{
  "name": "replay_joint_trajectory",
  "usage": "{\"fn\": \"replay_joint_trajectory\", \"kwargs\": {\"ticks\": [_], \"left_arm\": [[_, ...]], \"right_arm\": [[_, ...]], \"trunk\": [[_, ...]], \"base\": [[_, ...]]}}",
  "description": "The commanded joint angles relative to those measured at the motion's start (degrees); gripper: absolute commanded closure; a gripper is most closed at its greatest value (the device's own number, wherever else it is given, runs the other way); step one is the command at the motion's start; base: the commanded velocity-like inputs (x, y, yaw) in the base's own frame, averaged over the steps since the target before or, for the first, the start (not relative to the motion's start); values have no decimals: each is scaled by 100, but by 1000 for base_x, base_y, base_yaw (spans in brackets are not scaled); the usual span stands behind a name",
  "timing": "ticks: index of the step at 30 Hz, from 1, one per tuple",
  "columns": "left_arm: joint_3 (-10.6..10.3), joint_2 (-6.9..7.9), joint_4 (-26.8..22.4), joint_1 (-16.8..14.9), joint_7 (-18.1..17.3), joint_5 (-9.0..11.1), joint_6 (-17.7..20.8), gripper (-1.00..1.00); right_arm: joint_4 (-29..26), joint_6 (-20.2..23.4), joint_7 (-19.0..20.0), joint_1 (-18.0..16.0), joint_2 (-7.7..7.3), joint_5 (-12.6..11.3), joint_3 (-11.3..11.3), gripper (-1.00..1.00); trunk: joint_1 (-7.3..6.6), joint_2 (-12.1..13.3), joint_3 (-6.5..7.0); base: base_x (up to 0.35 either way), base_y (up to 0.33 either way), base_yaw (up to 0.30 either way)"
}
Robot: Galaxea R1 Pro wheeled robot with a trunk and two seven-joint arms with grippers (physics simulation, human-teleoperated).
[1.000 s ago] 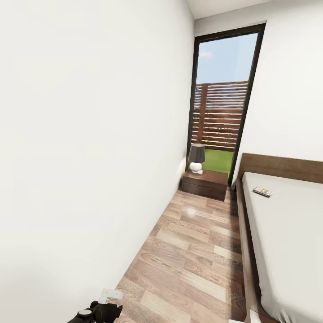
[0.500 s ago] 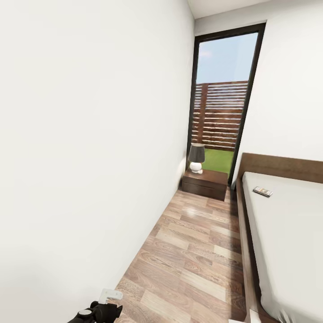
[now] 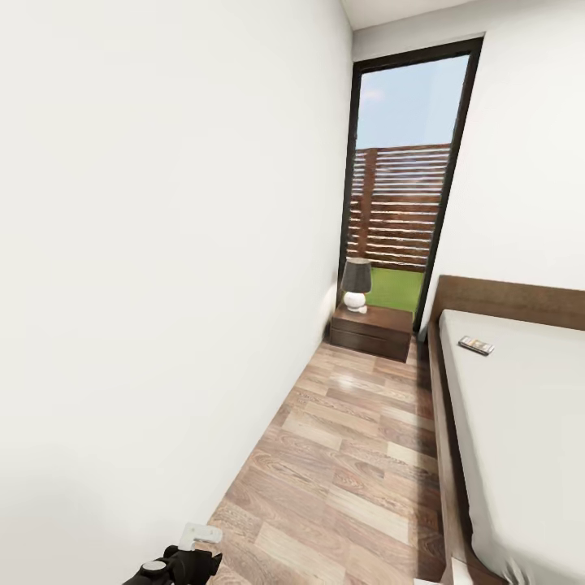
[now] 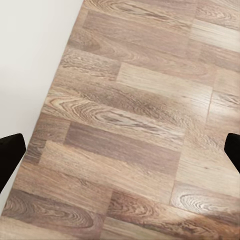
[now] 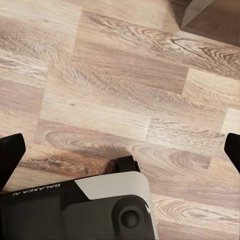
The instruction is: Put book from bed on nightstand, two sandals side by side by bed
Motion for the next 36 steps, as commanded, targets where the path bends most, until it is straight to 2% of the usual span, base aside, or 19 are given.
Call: {"fn": "replay_joint_trajectory", "kwargs": {"ticks": [1, 6, 22, 36], "left_arm": [[-47, 4, 1, -3, -14, 60, -7, -100], [-52, 4, 1, -5, -17, 56, -8, -100], [-55, 4, 1, -3, -12, 25, -23, -100], [-56, 4, 0, 1, -13, 16, -40, -100]], "right_arm": [[-13, 24, -24, -2, 5, -42, -25, -100], [-11, 23, -24, -2, 7, -41, -20, -100], [-11, 23, -24, -2, 5, -42, -16, -100], [-12, 28, -24, -2, 5, -42, -16, -100]], "trunk": [[-21, 33, 8], [-131, 234, 95], [-131, 234, 93], [-153, 274, 111]], "base": [[0, 0, 0], [0, 0, 0], [0, 0, -9], [0, 0, -181]]}}
